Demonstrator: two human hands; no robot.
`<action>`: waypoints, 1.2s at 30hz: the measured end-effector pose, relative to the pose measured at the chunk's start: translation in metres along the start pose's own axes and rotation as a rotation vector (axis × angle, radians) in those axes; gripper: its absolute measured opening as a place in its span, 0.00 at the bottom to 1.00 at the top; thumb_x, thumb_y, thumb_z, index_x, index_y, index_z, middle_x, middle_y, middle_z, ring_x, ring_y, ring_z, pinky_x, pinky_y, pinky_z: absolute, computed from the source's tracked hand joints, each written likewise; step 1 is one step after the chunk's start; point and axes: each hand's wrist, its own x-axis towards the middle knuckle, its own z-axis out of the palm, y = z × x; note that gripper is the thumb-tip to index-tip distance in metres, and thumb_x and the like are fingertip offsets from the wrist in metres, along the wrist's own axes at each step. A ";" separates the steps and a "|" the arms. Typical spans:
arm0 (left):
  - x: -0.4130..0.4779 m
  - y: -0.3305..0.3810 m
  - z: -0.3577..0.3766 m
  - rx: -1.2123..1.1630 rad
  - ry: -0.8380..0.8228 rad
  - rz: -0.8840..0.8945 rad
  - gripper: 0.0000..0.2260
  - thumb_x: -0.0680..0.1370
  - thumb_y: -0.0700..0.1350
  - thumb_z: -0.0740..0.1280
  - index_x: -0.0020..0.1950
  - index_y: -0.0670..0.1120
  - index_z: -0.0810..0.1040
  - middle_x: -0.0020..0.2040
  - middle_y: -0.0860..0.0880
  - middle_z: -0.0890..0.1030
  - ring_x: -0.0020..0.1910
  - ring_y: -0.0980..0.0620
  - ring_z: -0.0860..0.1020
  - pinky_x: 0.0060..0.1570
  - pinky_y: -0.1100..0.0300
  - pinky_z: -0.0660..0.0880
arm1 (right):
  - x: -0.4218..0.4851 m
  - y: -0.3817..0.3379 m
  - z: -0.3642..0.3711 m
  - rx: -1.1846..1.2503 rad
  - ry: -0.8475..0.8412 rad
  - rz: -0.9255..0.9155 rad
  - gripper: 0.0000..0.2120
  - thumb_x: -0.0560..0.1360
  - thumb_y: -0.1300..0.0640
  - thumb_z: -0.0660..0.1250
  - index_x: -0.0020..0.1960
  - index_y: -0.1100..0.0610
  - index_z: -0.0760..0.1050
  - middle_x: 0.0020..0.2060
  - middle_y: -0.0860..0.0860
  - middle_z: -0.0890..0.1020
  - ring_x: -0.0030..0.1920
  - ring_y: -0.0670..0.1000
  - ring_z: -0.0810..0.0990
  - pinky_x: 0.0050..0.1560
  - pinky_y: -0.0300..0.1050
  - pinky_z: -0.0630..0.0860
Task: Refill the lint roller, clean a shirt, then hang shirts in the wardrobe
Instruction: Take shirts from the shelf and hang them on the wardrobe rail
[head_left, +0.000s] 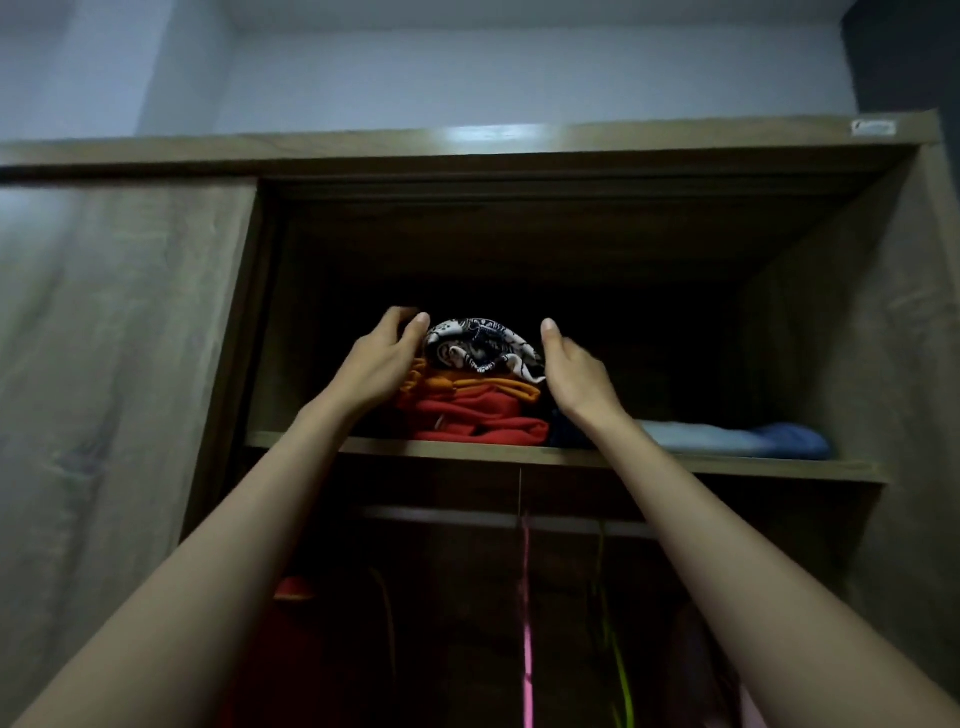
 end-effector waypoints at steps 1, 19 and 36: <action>0.006 -0.003 0.003 0.007 -0.033 -0.021 0.22 0.82 0.58 0.53 0.72 0.47 0.67 0.69 0.43 0.73 0.68 0.46 0.71 0.61 0.57 0.65 | 0.002 0.000 0.004 -0.013 -0.026 0.026 0.32 0.80 0.38 0.41 0.70 0.57 0.68 0.67 0.60 0.73 0.68 0.61 0.69 0.68 0.57 0.64; 0.017 -0.008 0.023 -0.392 -0.155 -0.014 0.18 0.80 0.54 0.60 0.69 0.53 0.71 0.66 0.53 0.73 0.64 0.56 0.70 0.56 0.63 0.66 | 0.006 -0.007 0.030 0.357 -0.135 -0.029 0.35 0.74 0.30 0.47 0.71 0.51 0.66 0.68 0.49 0.73 0.66 0.50 0.73 0.70 0.55 0.65; -0.018 0.013 0.018 -0.591 -0.048 -0.032 0.25 0.72 0.45 0.74 0.66 0.51 0.68 0.55 0.48 0.79 0.49 0.51 0.82 0.46 0.58 0.82 | -0.017 -0.008 0.018 0.564 0.134 0.165 0.17 0.71 0.47 0.71 0.51 0.56 0.70 0.51 0.55 0.81 0.48 0.52 0.82 0.51 0.50 0.80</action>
